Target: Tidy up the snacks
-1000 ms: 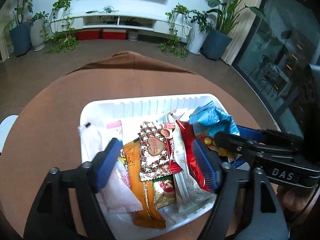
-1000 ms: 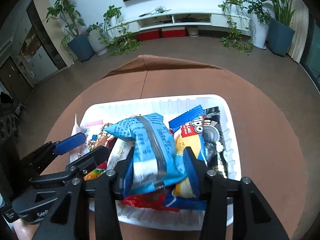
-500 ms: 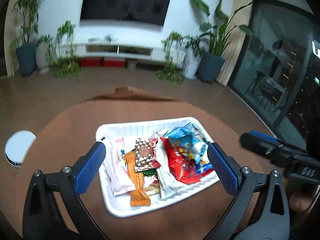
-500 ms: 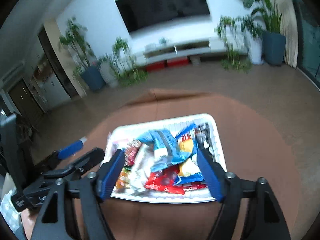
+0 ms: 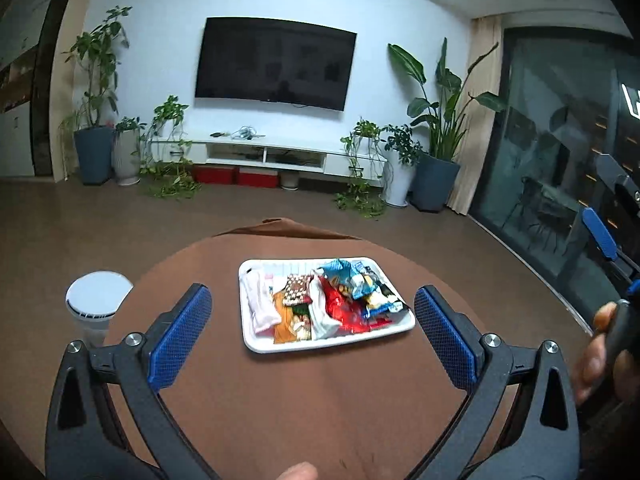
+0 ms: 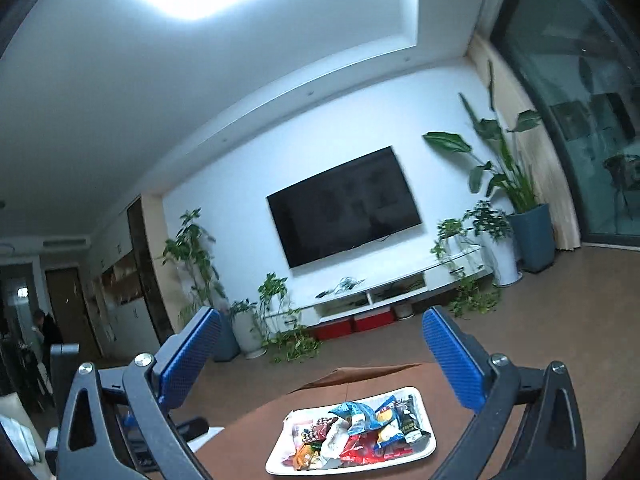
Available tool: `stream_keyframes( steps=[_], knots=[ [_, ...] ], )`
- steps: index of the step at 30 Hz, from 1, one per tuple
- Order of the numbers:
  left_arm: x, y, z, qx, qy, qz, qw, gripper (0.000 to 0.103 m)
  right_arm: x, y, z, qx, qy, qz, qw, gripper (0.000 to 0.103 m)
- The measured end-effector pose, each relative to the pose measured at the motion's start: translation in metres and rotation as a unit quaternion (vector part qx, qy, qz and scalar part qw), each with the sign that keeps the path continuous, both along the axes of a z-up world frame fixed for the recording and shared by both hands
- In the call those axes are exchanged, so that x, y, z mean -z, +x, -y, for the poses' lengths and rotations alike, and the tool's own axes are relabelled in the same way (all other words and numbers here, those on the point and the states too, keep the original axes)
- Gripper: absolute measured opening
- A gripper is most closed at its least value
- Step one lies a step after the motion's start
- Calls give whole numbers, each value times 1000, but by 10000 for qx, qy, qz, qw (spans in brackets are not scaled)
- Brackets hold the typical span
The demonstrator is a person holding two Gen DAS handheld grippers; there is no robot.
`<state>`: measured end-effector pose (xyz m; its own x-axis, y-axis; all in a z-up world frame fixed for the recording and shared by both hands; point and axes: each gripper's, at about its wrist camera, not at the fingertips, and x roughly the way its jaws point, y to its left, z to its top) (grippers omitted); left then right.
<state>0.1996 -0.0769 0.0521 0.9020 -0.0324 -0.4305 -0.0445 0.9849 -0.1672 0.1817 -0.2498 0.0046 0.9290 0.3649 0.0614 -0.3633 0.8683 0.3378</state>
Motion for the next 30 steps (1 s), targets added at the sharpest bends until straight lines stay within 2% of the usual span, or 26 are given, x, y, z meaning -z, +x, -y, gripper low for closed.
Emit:
stream_keyframes(
  steps=[2, 4, 7, 9, 13, 16, 19, 23, 27, 30],
  knots=[
    [-4, -23, 2, -121, 72, 89, 9999, 103, -4, -10, 6, 55, 164, -133, 9998, 103],
    [-8, -45, 6, -95, 112, 275, 9995, 103, -8, -24, 12, 181, 200, -77, 9996, 103],
    [-14, -76, 15, -421, 379, 444, 9974, 103, -8, -54, 10, 566, -24, 378, 9977, 103],
    [-17, -94, 19, -655, 549, 633, 9943, 103, -7, -74, 1, 769, -402, 658, 9940, 103],
    [-16, -106, 23, -799, 607, 292, 9945, 103, -8, -94, -22, 1277, -1184, 834, 9812, 103],
    [-11, -113, 25, -931, 700, 97, 9931, 103, -4, -103, -36, 1113, -1406, 872, 9799, 103],
    [-3, -115, 27, -970, 707, -68, 9927, 103, 5, -100, -44, 947, -1636, 511, 9806, 103],
    [13, -106, 19, -903, 498, -421, 9938, 103, 27, -82, -48, 897, -1823, -534, 9777, 103],
    [29, -97, 8, -917, 265, -640, 9934, 103, 50, -62, -43, 850, -1865, -1532, 9667, 103],
    [38, -93, 2, -962, 188, -728, 9925, 103, 65, -58, -41, 789, -1791, -1966, 9608, 103]
  ],
)
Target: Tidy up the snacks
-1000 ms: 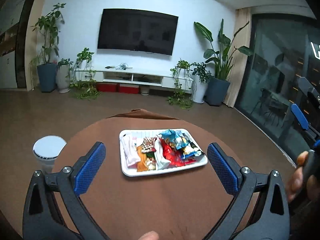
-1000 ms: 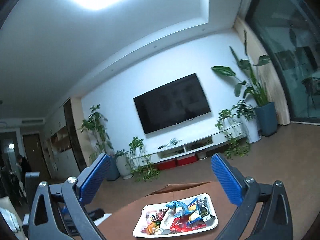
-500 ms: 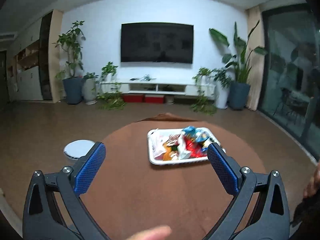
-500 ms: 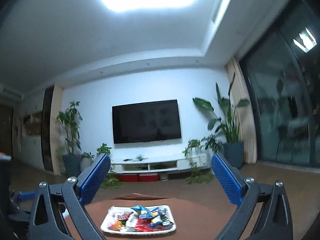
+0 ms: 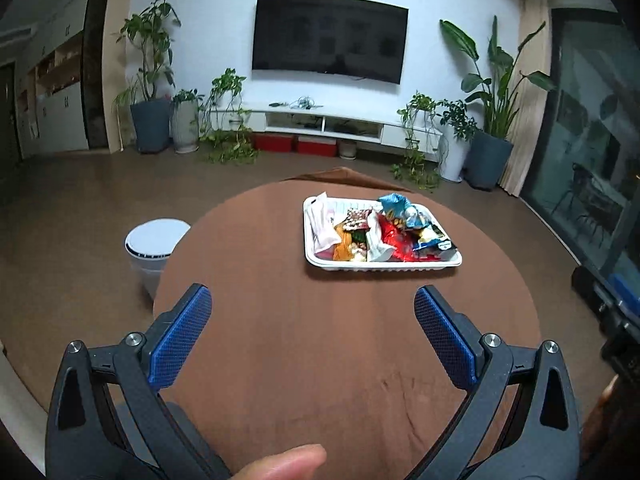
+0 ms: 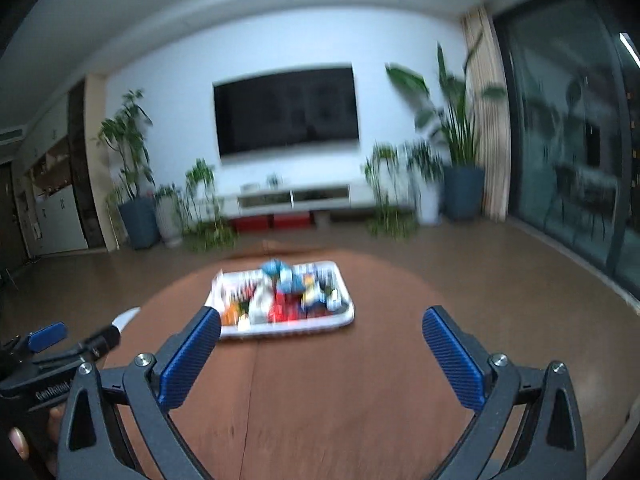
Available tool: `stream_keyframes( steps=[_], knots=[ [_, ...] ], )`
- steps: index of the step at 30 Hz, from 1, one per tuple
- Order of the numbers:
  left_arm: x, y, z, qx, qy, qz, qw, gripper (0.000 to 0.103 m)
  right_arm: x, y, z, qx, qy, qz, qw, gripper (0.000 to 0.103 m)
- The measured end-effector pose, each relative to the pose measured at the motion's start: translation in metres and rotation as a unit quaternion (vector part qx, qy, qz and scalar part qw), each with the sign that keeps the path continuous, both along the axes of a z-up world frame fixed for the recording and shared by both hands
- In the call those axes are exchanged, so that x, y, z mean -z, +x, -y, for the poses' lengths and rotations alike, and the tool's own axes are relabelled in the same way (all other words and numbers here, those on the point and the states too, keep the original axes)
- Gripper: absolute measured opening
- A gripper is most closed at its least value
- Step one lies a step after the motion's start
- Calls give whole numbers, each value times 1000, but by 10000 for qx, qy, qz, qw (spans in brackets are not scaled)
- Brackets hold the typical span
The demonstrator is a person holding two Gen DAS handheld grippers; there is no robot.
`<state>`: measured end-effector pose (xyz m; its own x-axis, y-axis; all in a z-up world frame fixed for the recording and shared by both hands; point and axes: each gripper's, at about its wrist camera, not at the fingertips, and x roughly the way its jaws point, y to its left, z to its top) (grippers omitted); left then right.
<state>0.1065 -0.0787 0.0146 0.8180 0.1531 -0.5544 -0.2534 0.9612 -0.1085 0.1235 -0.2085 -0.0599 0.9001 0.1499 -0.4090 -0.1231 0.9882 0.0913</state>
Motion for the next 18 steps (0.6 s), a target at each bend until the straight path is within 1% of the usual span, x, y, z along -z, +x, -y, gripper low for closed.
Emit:
stream_keyframes(
  steps=[2, 5, 11, 18],
  knots=[
    [6, 3, -4, -14, -34, -57, 10000, 103, 11, -3, -2, -41, 2, -184, 9998, 103],
    [17, 8, -7, -30, -33, -186, 9998, 103, 19, -7, -7, -75, -102, -266, 9996, 103],
    [34, 17, -12, -11, -77, -398, 9992, 103, 26, -6, -15, -163, -223, -396, 9988, 103],
    [46, 27, -11, 42, -60, -518, 9986, 103, 31, -3, -25, -272, -312, -546, 9977, 103]
  ],
)
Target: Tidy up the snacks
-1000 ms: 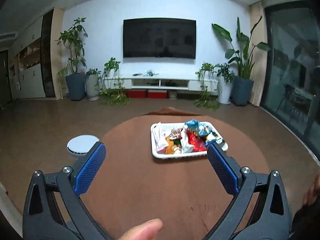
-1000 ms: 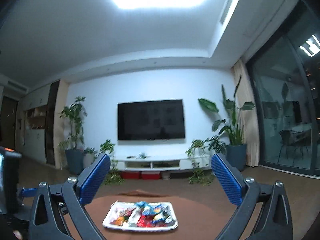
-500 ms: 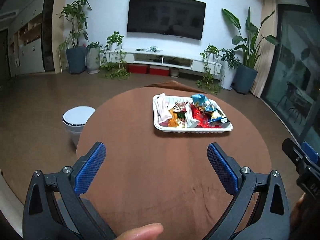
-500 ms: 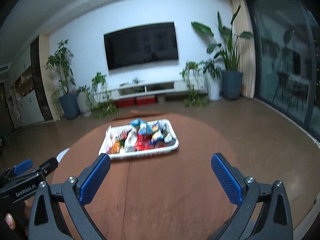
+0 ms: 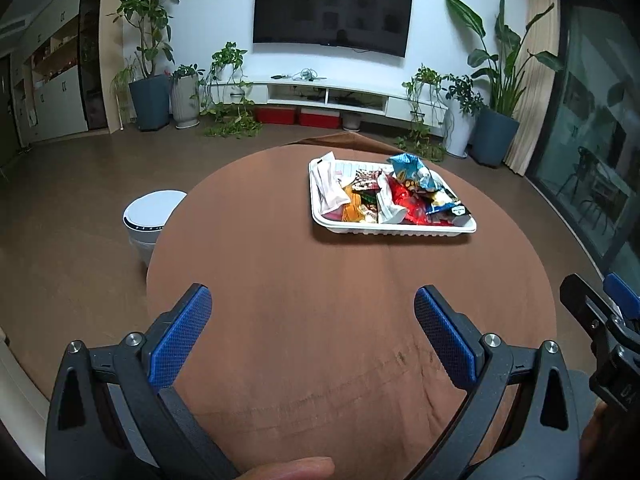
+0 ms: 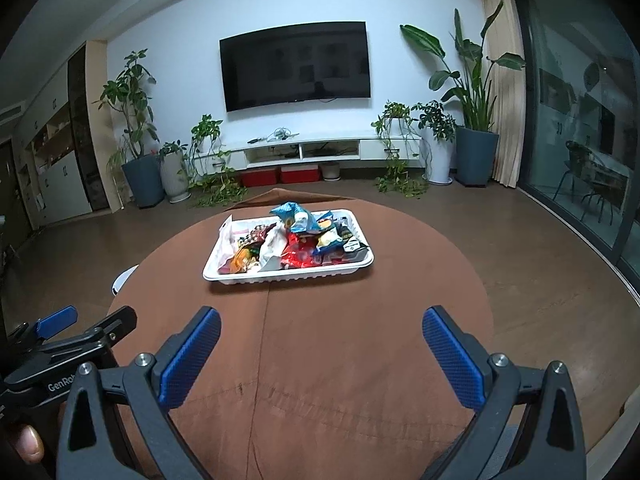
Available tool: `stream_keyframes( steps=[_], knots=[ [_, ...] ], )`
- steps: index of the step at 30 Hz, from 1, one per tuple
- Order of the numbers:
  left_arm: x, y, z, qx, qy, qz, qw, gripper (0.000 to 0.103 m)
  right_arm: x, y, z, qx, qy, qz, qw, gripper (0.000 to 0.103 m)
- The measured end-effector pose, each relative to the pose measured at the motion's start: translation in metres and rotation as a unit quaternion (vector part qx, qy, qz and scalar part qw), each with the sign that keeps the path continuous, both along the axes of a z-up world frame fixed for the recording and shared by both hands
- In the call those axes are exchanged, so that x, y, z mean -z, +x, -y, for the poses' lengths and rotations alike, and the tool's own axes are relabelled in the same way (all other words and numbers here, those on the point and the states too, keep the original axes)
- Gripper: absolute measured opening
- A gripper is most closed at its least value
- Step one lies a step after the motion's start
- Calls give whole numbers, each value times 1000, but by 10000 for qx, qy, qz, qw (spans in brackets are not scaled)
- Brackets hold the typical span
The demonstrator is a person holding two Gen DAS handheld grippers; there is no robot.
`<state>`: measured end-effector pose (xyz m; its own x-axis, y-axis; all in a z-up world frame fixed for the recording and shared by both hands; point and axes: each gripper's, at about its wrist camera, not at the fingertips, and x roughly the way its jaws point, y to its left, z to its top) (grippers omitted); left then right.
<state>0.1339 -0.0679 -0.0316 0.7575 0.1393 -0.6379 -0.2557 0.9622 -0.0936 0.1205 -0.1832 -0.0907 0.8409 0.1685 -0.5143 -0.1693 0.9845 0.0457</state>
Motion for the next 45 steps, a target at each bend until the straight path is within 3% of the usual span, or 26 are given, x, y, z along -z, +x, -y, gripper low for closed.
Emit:
stream_keyframes(
  steps=[45],
  knots=[
    [10, 7, 8, 145, 64, -42, 9999, 103, 9, -1, -2, -74, -61, -171, 9998, 103]
  ],
)
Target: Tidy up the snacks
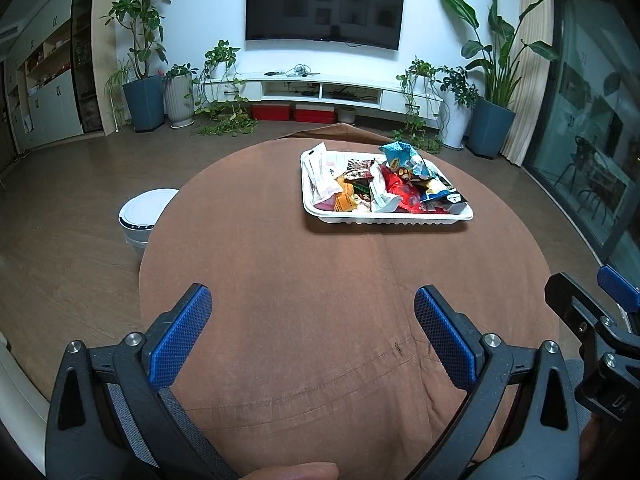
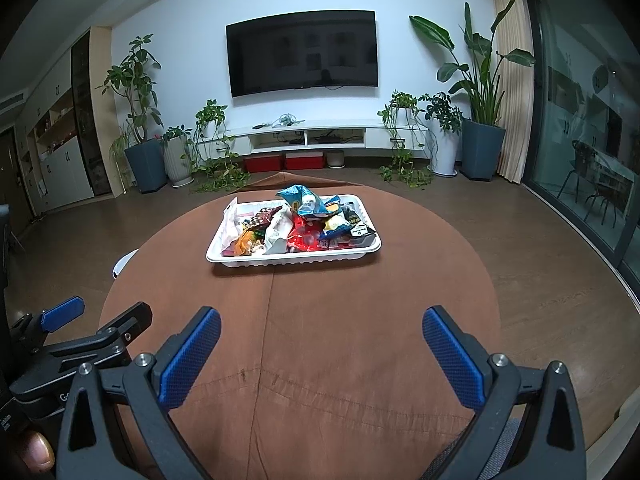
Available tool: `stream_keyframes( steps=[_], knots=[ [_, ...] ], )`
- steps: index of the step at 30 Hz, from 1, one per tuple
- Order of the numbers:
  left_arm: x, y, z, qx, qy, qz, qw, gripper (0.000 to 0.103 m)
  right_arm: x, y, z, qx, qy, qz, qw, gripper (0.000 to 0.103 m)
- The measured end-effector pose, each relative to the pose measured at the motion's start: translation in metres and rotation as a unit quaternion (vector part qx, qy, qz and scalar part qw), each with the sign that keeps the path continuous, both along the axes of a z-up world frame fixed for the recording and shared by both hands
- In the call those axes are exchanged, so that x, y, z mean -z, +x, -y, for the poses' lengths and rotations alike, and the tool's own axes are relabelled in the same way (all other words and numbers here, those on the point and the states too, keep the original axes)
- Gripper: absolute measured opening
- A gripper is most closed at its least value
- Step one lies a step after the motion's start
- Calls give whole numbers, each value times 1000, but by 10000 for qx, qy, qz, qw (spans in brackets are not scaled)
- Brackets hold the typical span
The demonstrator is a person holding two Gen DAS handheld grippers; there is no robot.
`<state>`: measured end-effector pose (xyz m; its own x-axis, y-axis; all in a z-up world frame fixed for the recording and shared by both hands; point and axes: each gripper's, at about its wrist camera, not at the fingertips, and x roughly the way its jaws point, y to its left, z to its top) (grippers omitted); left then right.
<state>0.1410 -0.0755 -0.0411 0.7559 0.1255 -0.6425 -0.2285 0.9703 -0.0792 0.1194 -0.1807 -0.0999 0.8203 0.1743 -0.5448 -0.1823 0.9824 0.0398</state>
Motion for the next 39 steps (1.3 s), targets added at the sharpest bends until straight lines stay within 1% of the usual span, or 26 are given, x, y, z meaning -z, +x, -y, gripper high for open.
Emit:
stream_keyframes(
  steps=[39],
  knots=[
    [4, 2, 0, 7, 9, -11, 10000, 103, 4, -5, 4, -10, -26, -63, 10000, 103]
  ],
)
